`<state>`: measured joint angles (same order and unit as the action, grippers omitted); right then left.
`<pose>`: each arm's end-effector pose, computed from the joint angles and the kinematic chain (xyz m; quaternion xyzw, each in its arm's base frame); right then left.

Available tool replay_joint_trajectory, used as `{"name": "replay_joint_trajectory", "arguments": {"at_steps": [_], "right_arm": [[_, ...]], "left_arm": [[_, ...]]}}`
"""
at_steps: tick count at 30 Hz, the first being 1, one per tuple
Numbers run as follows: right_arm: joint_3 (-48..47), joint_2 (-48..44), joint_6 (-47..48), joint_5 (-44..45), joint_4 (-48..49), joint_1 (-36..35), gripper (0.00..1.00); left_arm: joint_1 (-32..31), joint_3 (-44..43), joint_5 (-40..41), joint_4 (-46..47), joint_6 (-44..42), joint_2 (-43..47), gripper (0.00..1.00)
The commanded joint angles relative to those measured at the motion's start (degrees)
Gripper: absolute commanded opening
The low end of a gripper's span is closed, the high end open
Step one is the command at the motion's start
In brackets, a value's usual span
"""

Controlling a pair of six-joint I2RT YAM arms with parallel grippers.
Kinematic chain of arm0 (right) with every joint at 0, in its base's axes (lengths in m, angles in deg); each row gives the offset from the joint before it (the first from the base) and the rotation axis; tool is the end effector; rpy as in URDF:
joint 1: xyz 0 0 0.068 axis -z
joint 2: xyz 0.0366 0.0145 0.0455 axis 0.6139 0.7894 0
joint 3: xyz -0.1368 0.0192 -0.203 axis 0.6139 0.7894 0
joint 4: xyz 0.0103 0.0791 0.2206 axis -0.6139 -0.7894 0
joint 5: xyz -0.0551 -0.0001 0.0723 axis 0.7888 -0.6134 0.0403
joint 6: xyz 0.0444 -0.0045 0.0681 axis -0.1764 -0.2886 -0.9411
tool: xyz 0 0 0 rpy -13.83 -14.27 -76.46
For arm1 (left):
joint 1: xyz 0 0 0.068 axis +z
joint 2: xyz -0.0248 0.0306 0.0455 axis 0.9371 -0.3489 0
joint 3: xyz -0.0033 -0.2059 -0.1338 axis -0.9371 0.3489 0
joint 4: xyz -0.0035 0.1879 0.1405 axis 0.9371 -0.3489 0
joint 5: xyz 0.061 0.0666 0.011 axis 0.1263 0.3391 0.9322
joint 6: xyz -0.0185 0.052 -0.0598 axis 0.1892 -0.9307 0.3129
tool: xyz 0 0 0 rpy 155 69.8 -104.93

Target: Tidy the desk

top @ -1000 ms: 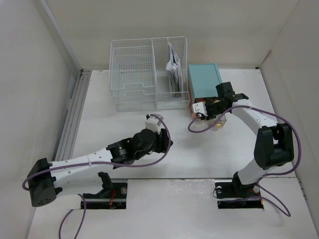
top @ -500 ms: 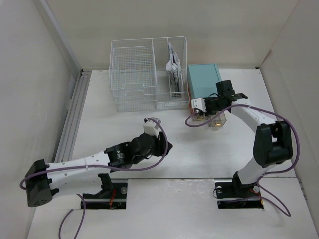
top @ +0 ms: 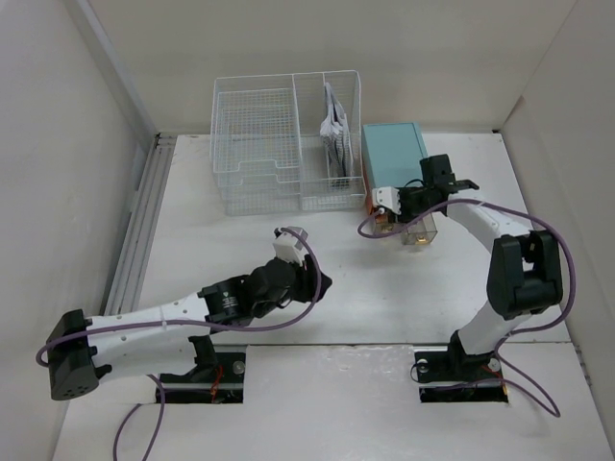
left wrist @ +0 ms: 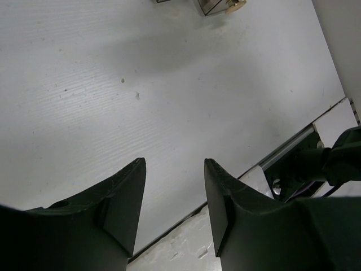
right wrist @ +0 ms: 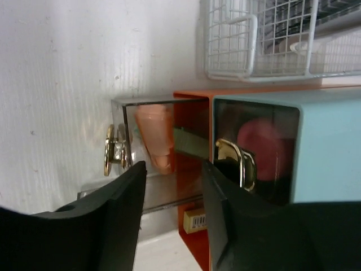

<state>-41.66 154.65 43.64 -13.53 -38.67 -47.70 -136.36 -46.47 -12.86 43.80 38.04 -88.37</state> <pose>0.3166 0.0940 0.1847 -0.7244 0.5790 0.0683 0.3678 0.1133 -0.2107 0.2448 0.1006 0.8049 -0.3869 0.4386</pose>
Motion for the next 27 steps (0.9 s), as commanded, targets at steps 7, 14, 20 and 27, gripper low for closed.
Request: {"name": "replay_joint_trajectory", "arguments": {"at_steps": [7,14,20,27], "right_arm": [[0.1,-8.44,-3.24,-6.02,-1.38,0.68,0.05],[2.38,-12.32,8.17,-6.73,-16.92,3.84,0.0],[6.41,-12.84,21.72,-4.54,-28.45,13.16,0.0],[11.17,-14.07,19.1,-3.39,-20.2,17.65,0.0]], "left_arm": [[-0.36,-1.66,-1.62,8.04,-3.39,-6.39,0.38],[0.68,-13.96,-11.37,18.85,-11.04,-26.33,0.0],[5.24,-26.35,-18.5,25.0,-14.47,-41.88,0.0],[6.93,-39.8,-17.19,21.6,-16.67,-56.03,0.0]]}}
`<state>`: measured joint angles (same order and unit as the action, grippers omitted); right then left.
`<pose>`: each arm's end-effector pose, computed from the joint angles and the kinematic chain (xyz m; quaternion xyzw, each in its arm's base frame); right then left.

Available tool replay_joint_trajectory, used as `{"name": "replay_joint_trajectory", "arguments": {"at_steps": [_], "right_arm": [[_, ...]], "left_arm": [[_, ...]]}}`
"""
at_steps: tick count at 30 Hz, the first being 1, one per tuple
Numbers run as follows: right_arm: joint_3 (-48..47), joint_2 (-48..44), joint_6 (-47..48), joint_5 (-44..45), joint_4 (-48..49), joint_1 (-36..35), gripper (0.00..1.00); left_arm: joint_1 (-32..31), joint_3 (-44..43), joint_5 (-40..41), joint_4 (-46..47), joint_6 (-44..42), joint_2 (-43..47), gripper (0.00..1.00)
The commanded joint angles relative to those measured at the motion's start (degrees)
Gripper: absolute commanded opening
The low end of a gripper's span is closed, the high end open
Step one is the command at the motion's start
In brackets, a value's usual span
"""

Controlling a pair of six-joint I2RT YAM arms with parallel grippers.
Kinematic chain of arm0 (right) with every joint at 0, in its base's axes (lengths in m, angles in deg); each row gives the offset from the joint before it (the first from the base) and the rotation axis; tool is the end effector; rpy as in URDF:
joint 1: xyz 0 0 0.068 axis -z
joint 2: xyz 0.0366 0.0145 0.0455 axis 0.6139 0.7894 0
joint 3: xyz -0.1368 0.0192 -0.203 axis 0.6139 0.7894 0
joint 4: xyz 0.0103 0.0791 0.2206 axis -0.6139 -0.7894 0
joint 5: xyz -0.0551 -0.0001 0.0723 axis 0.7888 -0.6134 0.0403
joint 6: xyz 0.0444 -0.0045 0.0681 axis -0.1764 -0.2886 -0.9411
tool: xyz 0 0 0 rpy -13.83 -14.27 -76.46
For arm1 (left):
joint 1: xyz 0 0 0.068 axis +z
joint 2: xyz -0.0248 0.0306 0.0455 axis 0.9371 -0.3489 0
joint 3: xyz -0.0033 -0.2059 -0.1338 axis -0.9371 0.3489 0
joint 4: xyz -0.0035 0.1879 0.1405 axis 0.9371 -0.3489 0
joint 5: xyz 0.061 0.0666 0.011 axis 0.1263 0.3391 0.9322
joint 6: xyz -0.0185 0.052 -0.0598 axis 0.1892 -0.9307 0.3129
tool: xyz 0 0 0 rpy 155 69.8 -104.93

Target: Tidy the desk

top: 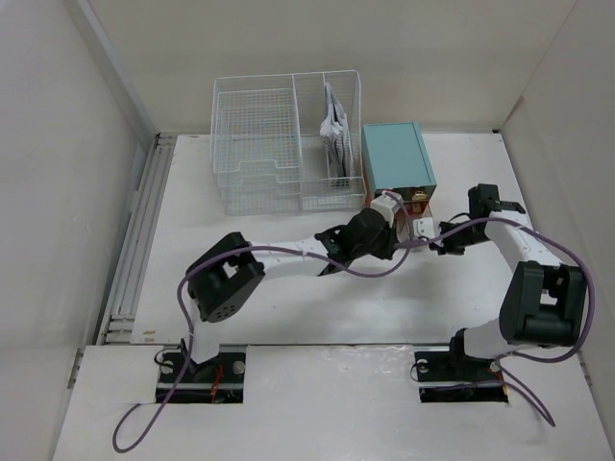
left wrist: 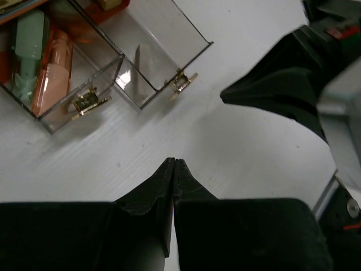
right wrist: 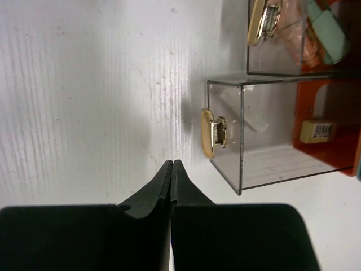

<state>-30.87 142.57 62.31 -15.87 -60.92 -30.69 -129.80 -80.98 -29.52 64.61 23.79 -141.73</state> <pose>0.2370 0.0114 0.1739 -0.7174 0.6218 0.1099 0.2945 0.2171 -0.3777 0.2118 0.2341 0.7709 -0.4016 0.4354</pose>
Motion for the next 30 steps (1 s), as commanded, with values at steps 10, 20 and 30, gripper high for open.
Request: {"name": "replay_joint_trajectory", "arguments": {"at_steps": [10,20,30], "right_arm": [[2.58,3.45,-10.57,-8.87,14.19,6.26,0.0],[-8.23,10.58,-6.52,-16.69,-1.96,10.84,0.0],[-23.97,22.18,-4.15,-20.13,-25.45,12.07,0.0]], "left_arm": [[3.27,-14.79,10.18,-4.67,3.9,-12.9,0.0],[6.96,-20.76,16.96,-8.62,7.16,-16.6,0.0],[8.9,-29.11,15.81,-11.53,7.16,-20.99,0.0]]}}
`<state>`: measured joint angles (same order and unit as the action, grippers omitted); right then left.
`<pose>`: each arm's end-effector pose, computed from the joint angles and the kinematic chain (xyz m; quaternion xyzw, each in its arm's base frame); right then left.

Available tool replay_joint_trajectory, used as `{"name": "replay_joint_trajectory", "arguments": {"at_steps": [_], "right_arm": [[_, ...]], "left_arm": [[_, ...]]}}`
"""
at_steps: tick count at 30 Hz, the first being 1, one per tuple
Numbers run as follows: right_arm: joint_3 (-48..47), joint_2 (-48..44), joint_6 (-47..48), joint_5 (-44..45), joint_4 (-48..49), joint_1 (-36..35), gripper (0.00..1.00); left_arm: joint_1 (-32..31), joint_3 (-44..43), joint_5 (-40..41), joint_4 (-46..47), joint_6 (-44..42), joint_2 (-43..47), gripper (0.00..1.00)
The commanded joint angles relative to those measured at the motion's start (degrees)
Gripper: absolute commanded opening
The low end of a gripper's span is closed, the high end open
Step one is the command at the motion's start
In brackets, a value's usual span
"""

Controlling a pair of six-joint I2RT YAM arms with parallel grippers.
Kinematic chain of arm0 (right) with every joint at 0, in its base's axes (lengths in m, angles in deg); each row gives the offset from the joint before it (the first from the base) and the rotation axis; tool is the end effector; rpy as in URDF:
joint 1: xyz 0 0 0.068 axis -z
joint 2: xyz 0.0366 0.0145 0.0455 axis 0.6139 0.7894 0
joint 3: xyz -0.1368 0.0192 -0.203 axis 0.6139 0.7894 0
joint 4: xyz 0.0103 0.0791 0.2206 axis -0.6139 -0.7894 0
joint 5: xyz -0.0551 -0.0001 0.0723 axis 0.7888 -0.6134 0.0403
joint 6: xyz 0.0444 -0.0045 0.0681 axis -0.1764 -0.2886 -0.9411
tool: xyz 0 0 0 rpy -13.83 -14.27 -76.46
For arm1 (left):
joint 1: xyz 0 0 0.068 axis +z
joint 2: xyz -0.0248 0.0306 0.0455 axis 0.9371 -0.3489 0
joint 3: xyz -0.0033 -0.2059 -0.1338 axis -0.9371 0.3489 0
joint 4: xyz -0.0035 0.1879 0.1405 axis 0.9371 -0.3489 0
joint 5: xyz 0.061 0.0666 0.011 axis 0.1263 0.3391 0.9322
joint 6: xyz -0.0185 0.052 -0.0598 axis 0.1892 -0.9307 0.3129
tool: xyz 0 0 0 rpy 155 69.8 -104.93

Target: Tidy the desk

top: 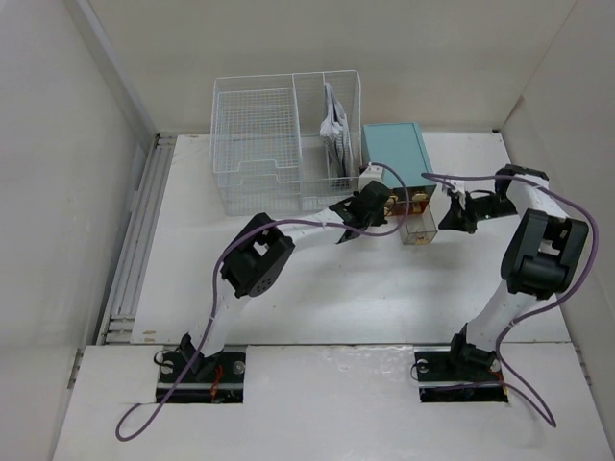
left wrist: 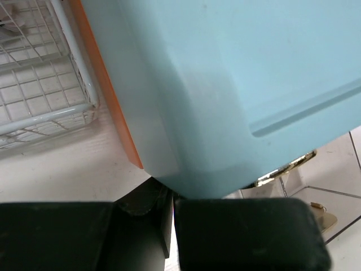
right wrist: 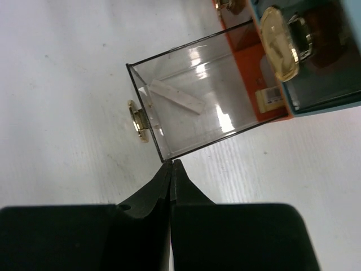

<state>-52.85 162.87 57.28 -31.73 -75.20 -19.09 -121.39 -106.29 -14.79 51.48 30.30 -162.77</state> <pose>0.2920 -0.0411 0.1873 -0.5610 0.7050 0.2491 0.3553 0.3283 -0.3869 0.1679 0.0717 0.8413 -0.2673 0.4643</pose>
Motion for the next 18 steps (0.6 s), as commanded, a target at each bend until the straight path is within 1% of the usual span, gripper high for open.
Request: {"name": "replay_joint_trajectory", "arguments": {"at_steps": [1,4,8,11,14,17,18], "right_arm": [[-1.99,1.88,0.88,-3.74,-11.18,0.46,0.0],[-0.94,2.4,-0.44,0.38,-11.18,0.46,0.0],[2.66,1.79,4.55,4.96,-11.18,0.46,0.0],[4.86,1.09,5.36,3.83,-11.18,-0.07,0.0],[4.17,1.09,5.36,0.85,-10.4,-0.07,0.0],[2.76,1.09,0.46,-1.09,-6.28,-1.2,0.0],[1.8,1.09,-1.82,-1.1,-2.95,-2.34,0.0]], "left_arm": [[0.48,-3.81,1.08,1.61,0.64,-0.46,0.0],[0.48,-4.34,0.47,1.61,1.17,-0.47,0.0],[1.01,-4.95,0.47,1.08,0.65,-0.47,0.0],[1.01,-4.34,0.47,1.08,0.64,-0.47,0.0],[1.01,-3.72,0.47,1.61,0.64,0.06,0.0],[1.54,-2.5,-0.06,2.13,1.25,0.58,0.0],[1.54,-1.97,-0.06,2.14,1.26,0.58,0.0]]}}
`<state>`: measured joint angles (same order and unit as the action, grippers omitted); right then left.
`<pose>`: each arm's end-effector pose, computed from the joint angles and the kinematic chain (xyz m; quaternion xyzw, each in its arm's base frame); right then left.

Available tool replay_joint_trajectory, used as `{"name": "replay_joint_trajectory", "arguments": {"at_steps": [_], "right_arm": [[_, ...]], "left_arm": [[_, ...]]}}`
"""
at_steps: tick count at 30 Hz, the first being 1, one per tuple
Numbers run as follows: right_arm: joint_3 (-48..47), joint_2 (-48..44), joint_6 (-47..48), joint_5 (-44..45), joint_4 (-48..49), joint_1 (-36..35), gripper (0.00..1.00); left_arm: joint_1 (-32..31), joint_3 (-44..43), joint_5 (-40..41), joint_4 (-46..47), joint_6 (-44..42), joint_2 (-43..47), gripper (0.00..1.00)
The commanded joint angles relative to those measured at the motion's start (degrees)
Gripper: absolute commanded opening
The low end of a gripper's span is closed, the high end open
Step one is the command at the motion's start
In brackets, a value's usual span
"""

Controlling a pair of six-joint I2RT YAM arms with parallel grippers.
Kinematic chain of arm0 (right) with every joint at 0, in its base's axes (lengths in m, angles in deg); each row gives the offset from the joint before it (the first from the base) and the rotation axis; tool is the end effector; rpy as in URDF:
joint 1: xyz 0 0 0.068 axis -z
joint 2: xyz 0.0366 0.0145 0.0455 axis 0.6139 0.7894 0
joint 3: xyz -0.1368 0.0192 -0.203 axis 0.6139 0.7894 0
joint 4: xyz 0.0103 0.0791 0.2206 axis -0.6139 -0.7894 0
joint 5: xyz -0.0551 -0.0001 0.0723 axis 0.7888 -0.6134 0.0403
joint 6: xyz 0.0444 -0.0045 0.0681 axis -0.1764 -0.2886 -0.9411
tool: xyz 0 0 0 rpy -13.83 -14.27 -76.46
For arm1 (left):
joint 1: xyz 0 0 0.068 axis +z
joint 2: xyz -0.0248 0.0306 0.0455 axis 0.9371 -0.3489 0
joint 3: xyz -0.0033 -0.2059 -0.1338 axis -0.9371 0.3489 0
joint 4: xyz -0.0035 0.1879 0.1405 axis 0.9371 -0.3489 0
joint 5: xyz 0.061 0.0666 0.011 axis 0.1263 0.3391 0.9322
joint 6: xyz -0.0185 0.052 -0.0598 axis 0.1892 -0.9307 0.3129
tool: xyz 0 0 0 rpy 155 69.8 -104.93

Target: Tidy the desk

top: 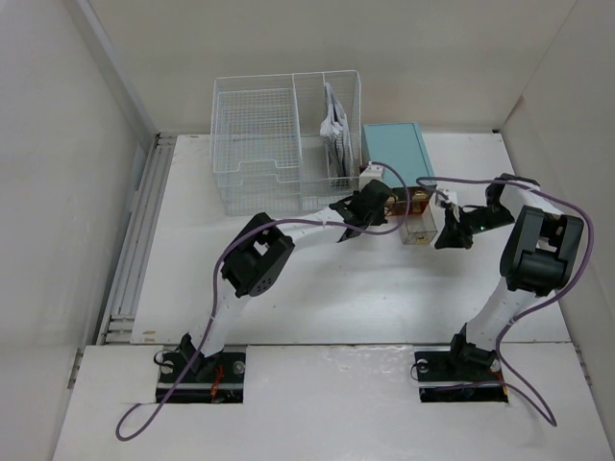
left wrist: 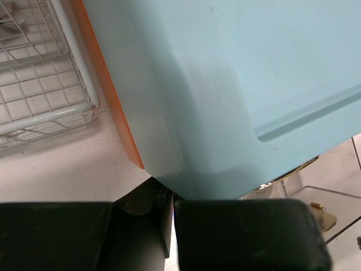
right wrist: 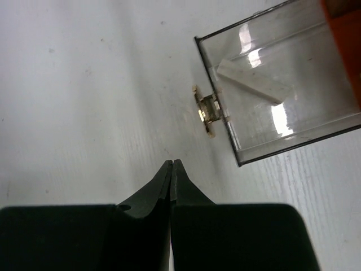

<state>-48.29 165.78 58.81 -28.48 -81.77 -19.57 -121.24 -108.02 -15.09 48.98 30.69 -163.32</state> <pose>0.2683 -0.0334 0.1579 -0.5373 0.7284 0.3254 0.2736 0.3301 -0.3876 0.1679 0.0713 0.8474 -0.2629 0.4557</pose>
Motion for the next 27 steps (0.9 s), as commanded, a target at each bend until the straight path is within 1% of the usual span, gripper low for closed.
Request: {"name": "replay_joint_trajectory", "arguments": {"at_steps": [1,4,5,7,9,10,11,14,17,18,22,26,27], "right_arm": [[-3.91,-1.82,-6.77,-4.87,4.97,-1.87,0.0],[-5.76,-1.21,-11.45,-5.67,9.28,-3.71,0.0],[-6.28,-0.34,-14.77,-5.67,10.42,-3.72,0.0],[-7.17,0.38,-16.82,-6.37,12.61,-4.33,0.0],[-7.17,-0.15,-20.85,-6.9,15.33,-4.33,0.0],[-7.17,-0.15,-22.52,-6.9,18.83,-4.94,0.0],[-6.3,-0.93,-26.63,-6.03,20.87,-4.95,0.0],[-5.24,-1.65,-29.56,-5.23,25.1,-5.56,0.0],[-5.24,-1.65,-33.96,-3.75,28.52,-6.17,0.0],[-5.24,-1.65,-36.83,-3.13,29.75,-6.7,0.0],[-6.55,-0.41,-41.77,-0.49,33.27,-8.02,0.0],[-9.09,2.56,-44.42,-0.49,33.28,-8.64,0.0],[-9.1,2.57,-45.03,-0.49,33.28,-8.64,0.0]], "left_arm": [[1.39,-0.24,0.24,4.63,1.48,1.65,0.0],[1.91,-0.24,-0.46,5.24,1.48,1.66,0.0],[1.91,-0.24,-0.98,5.24,1.48,1.66,0.0],[1.91,-0.24,-0.99,5.24,1.48,2.19,0.0],[1.91,-0.24,-0.99,5.24,1.48,2.19,0.0],[1.91,-0.24,-0.99,5.24,1.48,2.71,0.0],[1.91,-0.24,-0.99,5.24,1.48,2.71,0.0],[2.44,-0.24,-1.51,5.24,2.1,2.71,0.0],[2.44,-0.24,-2.22,5.24,2.1,2.71,0.0],[2.44,-0.24,-2.22,5.24,2.1,2.71,0.0],[2.44,2.3,-3.45,6.29,2.1,4.64,0.0],[1.92,7.92,-3.97,9.01,0.16,9.03,0.15],[1.22,10.46,-3.97,9.02,-0.53,10.0,0.26]]}}
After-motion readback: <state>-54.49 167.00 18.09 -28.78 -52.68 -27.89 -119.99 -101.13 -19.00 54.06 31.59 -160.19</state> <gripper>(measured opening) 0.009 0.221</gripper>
